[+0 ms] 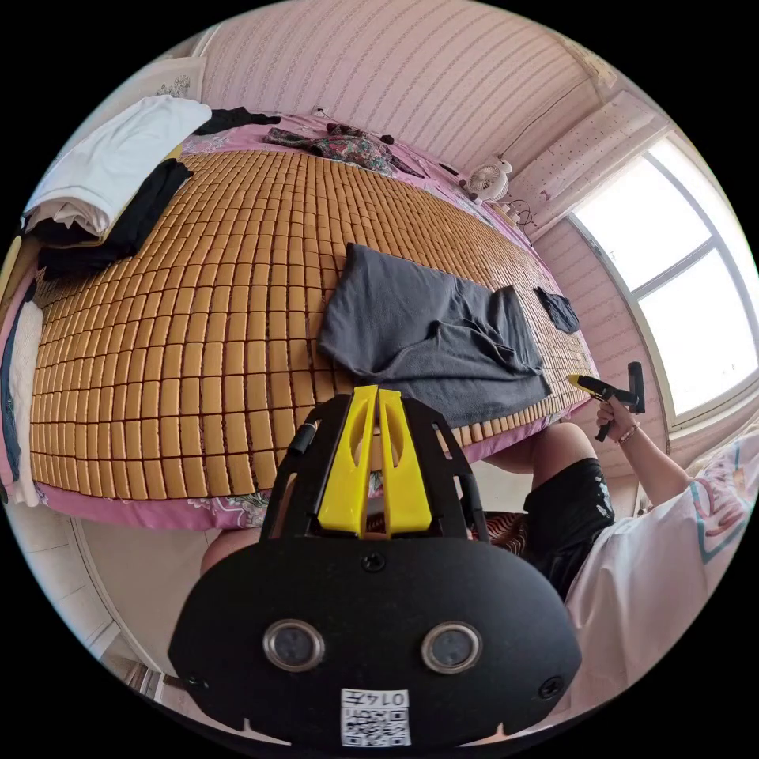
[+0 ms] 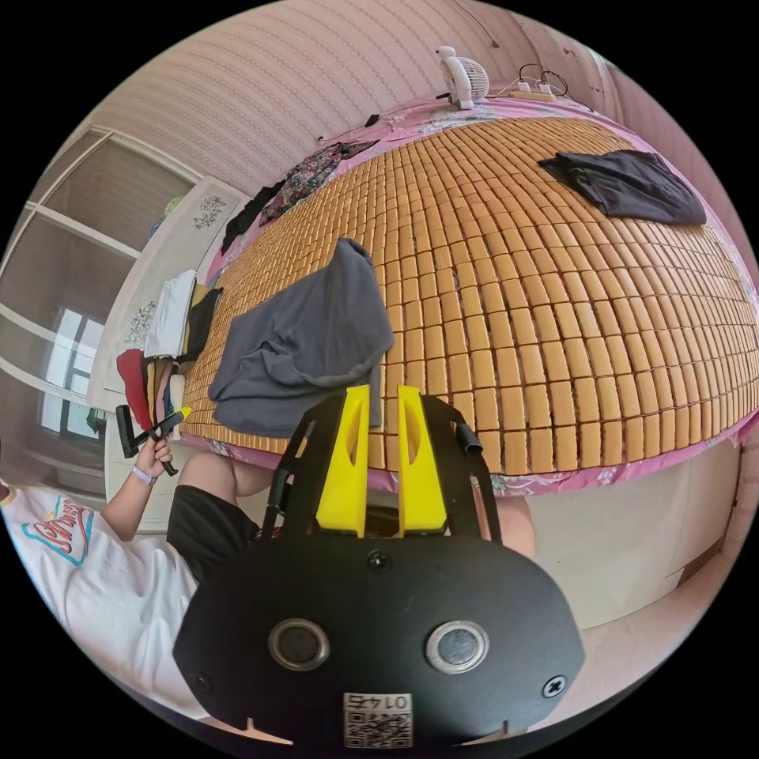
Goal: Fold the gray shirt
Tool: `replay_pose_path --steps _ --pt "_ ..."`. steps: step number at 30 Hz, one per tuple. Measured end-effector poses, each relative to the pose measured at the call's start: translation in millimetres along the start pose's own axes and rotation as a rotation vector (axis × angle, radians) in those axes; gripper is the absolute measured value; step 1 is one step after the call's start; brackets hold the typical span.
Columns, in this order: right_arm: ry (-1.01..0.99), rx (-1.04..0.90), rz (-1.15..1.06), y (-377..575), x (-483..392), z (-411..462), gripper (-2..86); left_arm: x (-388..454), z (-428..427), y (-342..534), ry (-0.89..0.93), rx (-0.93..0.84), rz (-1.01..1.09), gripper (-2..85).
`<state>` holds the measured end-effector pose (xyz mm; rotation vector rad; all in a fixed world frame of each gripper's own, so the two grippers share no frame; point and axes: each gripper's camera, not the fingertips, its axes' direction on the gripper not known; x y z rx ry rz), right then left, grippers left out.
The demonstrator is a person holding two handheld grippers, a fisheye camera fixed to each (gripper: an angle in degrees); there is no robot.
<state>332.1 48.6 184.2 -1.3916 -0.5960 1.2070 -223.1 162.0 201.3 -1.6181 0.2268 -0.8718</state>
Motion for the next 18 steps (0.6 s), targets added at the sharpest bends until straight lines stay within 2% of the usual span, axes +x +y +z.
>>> replay_pose_path --steps 9,12,15,18 --pt "0.006 -0.117 -0.403 -50.5 -124.6 88.0 3.9 84.3 30.3 -59.0 0.057 -0.026 0.158 5.0" --pt "0.055 -0.179 -0.452 -65.3 -143.4 126.1 2.0 103.5 60.4 -85.8 0.059 -0.039 0.159 4.7" --pt "0.109 -0.250 -0.466 -72.0 -142.5 150.6 0.9 110.4 94.6 -105.0 0.035 -0.135 0.125 2.7" --pt "0.058 -0.176 -0.515 -66.6 -134.2 132.7 1.0 119.8 101.7 -108.6 -0.014 -0.166 0.183 0.8"
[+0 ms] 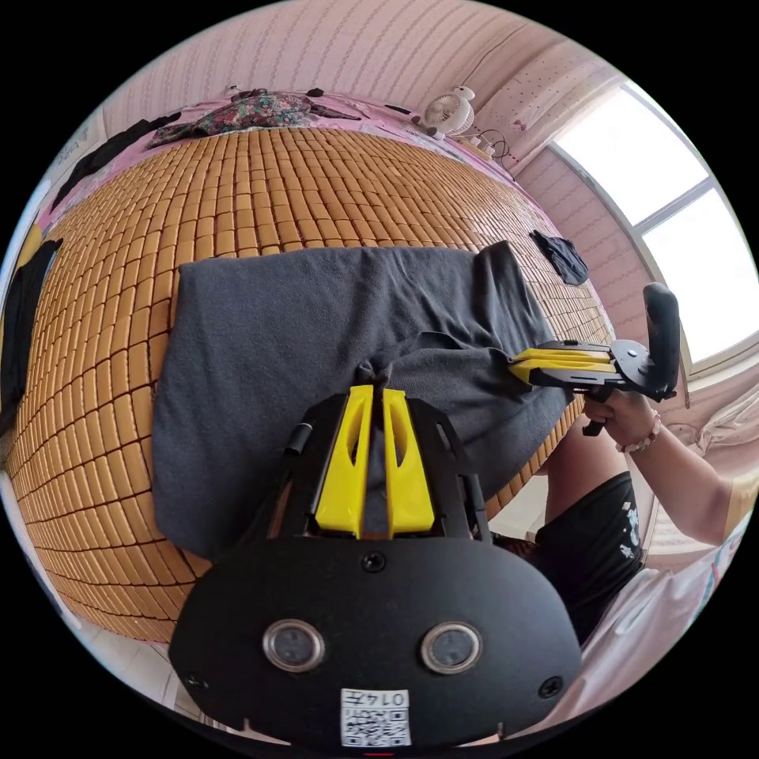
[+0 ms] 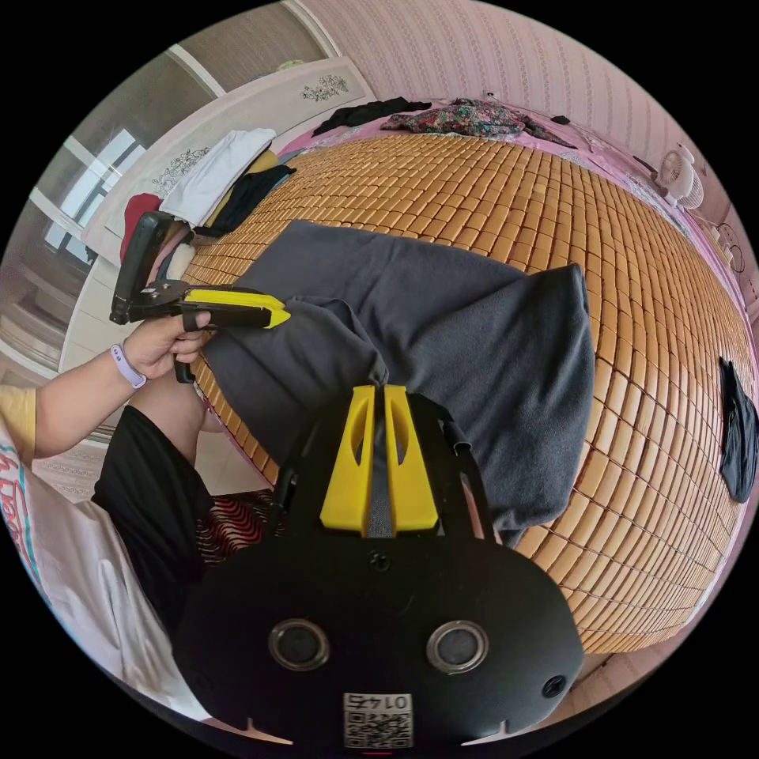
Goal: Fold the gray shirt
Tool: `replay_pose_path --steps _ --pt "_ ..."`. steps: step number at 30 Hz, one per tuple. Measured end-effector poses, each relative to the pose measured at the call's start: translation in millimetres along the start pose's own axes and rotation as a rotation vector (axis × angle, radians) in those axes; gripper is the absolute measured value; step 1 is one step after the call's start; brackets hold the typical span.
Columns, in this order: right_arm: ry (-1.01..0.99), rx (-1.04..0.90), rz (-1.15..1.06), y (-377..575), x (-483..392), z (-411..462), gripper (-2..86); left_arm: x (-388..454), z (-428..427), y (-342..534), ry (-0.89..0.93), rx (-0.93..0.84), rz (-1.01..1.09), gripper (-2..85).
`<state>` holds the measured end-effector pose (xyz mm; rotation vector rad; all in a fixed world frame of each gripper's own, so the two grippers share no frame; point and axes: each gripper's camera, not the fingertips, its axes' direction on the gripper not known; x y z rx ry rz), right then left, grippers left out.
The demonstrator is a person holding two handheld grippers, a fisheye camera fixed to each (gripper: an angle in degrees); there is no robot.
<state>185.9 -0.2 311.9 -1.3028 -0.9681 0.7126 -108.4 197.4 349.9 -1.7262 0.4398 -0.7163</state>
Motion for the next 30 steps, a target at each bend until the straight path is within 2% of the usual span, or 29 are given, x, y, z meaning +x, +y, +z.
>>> replay_pose_path --steps 3,5,7,9,12,16,20,22,23,24,30 --pt "-0.110 0.061 -0.085 26.8 0.2 -27.6 1.2 10.2 -21.9 13.8 0.030 0.021 0.071 0.4" --pt "-0.154 0.043 -0.138 47.6 -2.3 -36.2 1.3 26.2 -50.6 43.4 0.124 0.060 0.170 0.9" --pt "-0.156 0.026 -0.118 67.7 2.0 -39.4 2.2 35.0 -61.0 67.5 0.208 0.008 0.214 1.3" --pt "-0.155 0.042 -0.028 85.6 20.2 -44.2 3.4 33.8 -64.7 88.1 0.274 -0.064 0.185 1.7" --pt "-0.092 0.118 0.095 79.4 53.3 -51.7 4.9 17.0 -81.1 110.7 0.329 -0.032 0.069 1.9" --pt "0.039 0.209 0.175 24.0 88.3 -53.6 5.0 6.0 -91.0 107.0 0.255 0.044 -0.014 1.8" --pt "0.142 0.257 0.290 -52.5 128.9 -28.8 3.0 17.0 -69.6 84.3 0.121 0.045 0.006 1.4" --pt "0.147 0.197 0.325 -76.4 147.2 -5.2 2.1 22.5 -55.0 77.6 0.094 0.018 0.019 1.0" --pt "0.135 0.098 0.354 -88.0 160.0 16.3 1.5 26.1 -44.8 75.1 0.080 -0.015 0.030 0.7" --pt "0.116 0.073 0.375 -92.0 168.8 27.3 1.5 27.9 -40.2 74.4 0.067 -0.034 0.033 0.6" --pt "0.111 0.266 0.522 -65.3 204.7 3.4 1.4 38.9 -40.8 78.8 0.035 -0.032 0.059 -0.2"
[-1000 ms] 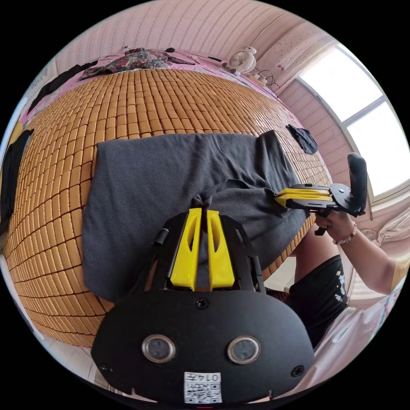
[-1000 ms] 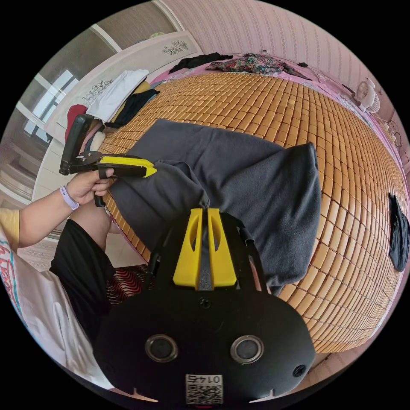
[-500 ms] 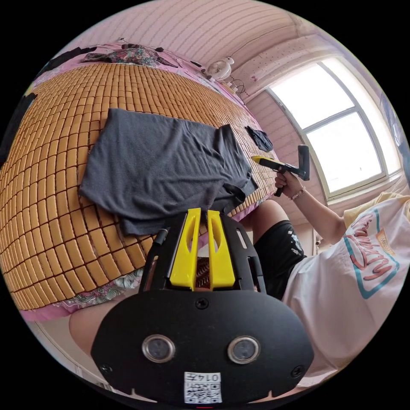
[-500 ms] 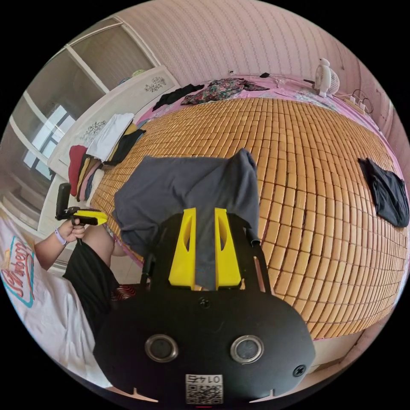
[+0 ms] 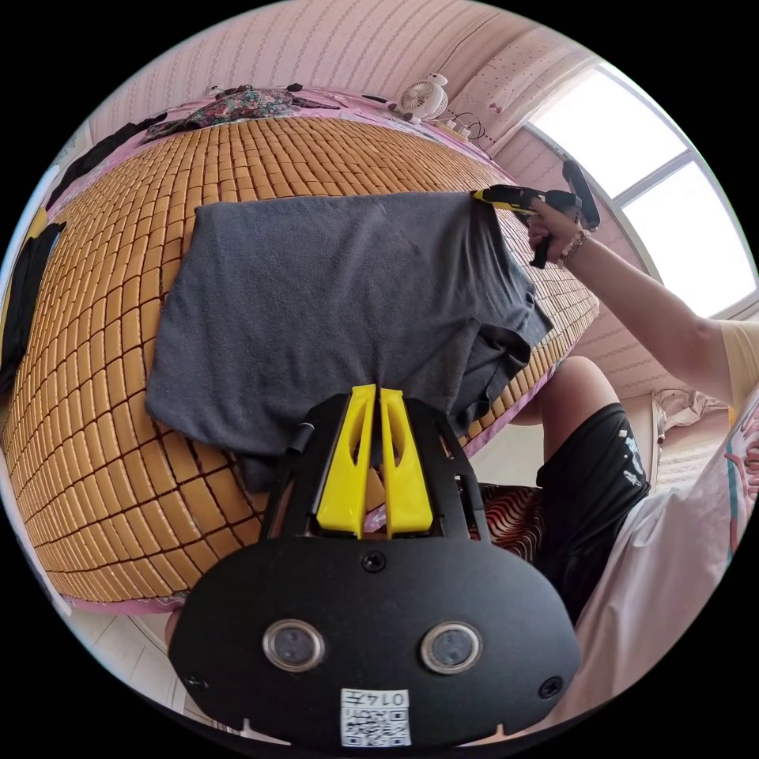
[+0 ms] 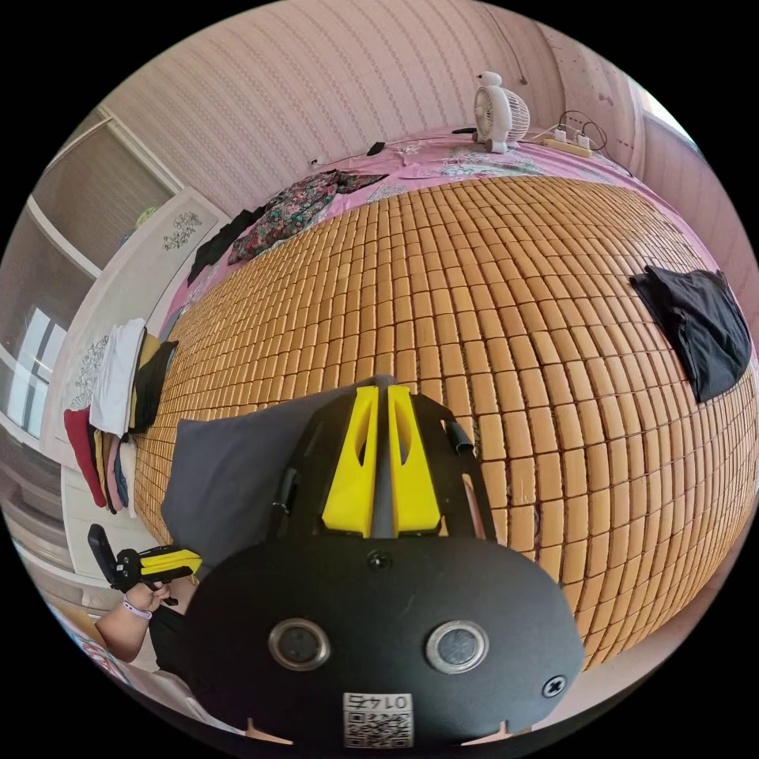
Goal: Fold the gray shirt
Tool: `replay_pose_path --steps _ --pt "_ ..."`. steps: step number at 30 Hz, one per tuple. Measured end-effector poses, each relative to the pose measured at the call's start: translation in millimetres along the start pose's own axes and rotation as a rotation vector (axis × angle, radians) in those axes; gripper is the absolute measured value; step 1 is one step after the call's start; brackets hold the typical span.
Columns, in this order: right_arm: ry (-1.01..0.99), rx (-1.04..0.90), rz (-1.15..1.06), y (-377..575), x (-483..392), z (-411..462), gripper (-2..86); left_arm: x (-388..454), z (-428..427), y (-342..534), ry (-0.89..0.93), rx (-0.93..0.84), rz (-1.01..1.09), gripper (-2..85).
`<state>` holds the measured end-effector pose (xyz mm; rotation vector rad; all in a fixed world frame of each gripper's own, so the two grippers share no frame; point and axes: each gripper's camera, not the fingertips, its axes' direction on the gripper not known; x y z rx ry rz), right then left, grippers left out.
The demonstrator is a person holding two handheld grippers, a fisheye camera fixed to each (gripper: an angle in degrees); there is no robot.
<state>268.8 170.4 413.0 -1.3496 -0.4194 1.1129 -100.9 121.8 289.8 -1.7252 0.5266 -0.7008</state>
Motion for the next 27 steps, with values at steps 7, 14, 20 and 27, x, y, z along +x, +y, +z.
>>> replay_pose_path --steps 7,14,20,27 --pt "-0.012 -0.043 -0.003 7.0 18.6 26.8 1.8 -4.3 -8.0 1.2 0.068 0.044 -0.045 0.6" --pt "0.001 0.018 -0.097 26.1 21.7 6.9 2.6 -41.0 -73.6 -23.0 -0.118 0.222 -0.148 5.1" --pt "-0.036 0.014 -0.224 78.5 -5.5 -1.4 3.3 -57.6 -72.0 -14.8 -0.272 0.138 -0.210 5.0" --pt "-0.207 -0.131 -0.396 142.5 -74.3 35.3 3.8 -51.3 -56.4 -13.9 -0.307 0.056 -0.188 2.8"
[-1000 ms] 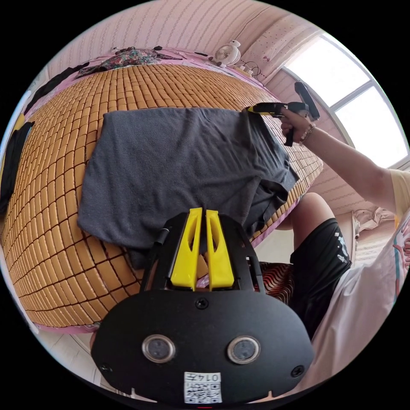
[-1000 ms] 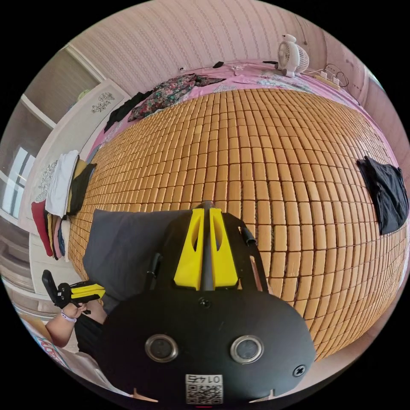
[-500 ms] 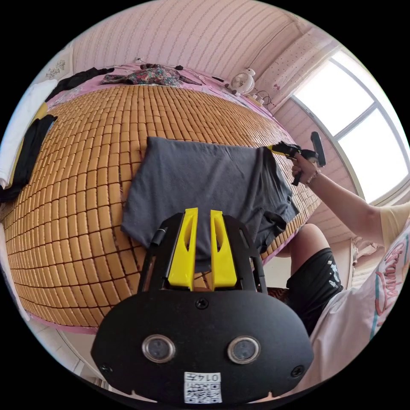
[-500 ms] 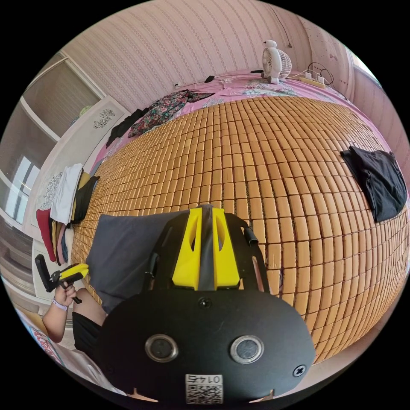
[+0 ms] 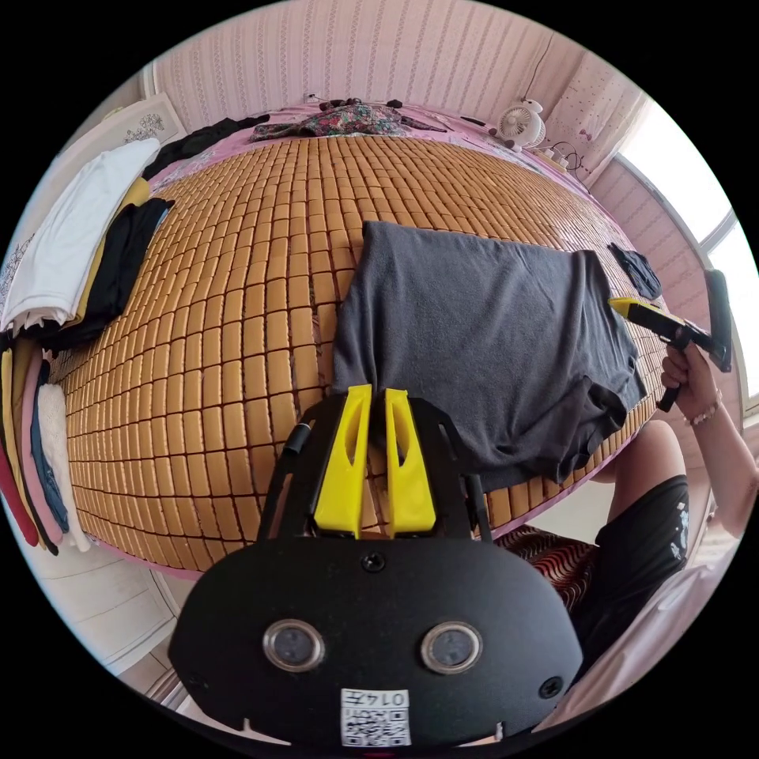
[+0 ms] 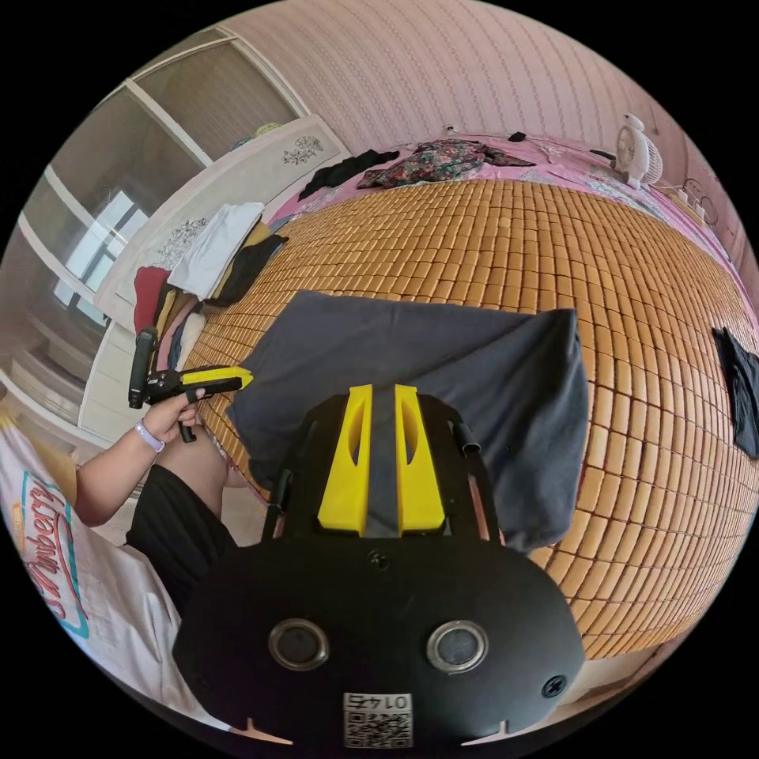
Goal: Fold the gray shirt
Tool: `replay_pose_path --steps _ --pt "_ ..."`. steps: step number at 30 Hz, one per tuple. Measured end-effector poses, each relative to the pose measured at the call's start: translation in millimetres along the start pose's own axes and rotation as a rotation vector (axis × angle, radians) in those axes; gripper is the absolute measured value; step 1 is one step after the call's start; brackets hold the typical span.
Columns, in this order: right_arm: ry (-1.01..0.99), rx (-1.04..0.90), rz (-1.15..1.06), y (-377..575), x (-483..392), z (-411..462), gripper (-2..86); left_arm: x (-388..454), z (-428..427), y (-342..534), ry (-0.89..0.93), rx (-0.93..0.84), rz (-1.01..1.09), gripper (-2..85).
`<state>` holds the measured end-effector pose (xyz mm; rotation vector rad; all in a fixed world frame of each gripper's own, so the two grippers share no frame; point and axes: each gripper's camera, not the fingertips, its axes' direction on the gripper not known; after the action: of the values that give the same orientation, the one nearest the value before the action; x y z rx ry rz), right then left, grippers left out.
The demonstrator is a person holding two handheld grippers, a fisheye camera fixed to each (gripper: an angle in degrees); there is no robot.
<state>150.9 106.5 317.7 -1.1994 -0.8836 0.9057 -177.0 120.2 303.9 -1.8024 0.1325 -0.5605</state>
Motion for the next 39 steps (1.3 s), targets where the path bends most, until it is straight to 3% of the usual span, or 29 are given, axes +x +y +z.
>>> replay_pose_path --steps 6,9,14,17,25,31,38,39 --pt "-0.074 -0.154 -0.322 14.5 -86.5 57.8 4.7 -21.8 -25.6 -1.2 0.117 0.016 -0.021 0.1" --pt "-0.108 -0.153 -0.362 17.0 -104.7 77.3 5.4 -35.1 -43.8 -1.4 0.265 0.068 -0.015 -0.5" --pt "-0.143 -0.123 -0.350 17.6 -103.3 85.5 5.8 -60.8 -70.2 -6.0 0.811 0.239 -0.062 -0.6" --pt "-0.136 -0.120 -0.346 22.1 -97.1 88.8 5.9 -79.3 -72.9 -1.4 0.939 0.295 -0.135 -0.6" --pt "-0.154 -0.177 -0.336 26.6 -88.9 129.2 6.2 -77.0 -75.7 6.0 0.696 0.182 -0.106 -0.5" --pt "-0.057 -0.142 -0.419 -46.2 -97.7 179.6 6.5 -56.3 -72.1 11.7 0.435 0.105 -0.090 1.5" --pt "0.135 -0.310 -0.489 -111.7 -115.0 303.1 6.9 -21.7 -57.0 15.6 0.331 0.091 -0.121 1.2" --pt "0.129 -0.252 -0.502 -111.9 -115.2 302.1 6.5 -17.3 -52.9 15.1 0.320 0.082 -0.121 1.1"
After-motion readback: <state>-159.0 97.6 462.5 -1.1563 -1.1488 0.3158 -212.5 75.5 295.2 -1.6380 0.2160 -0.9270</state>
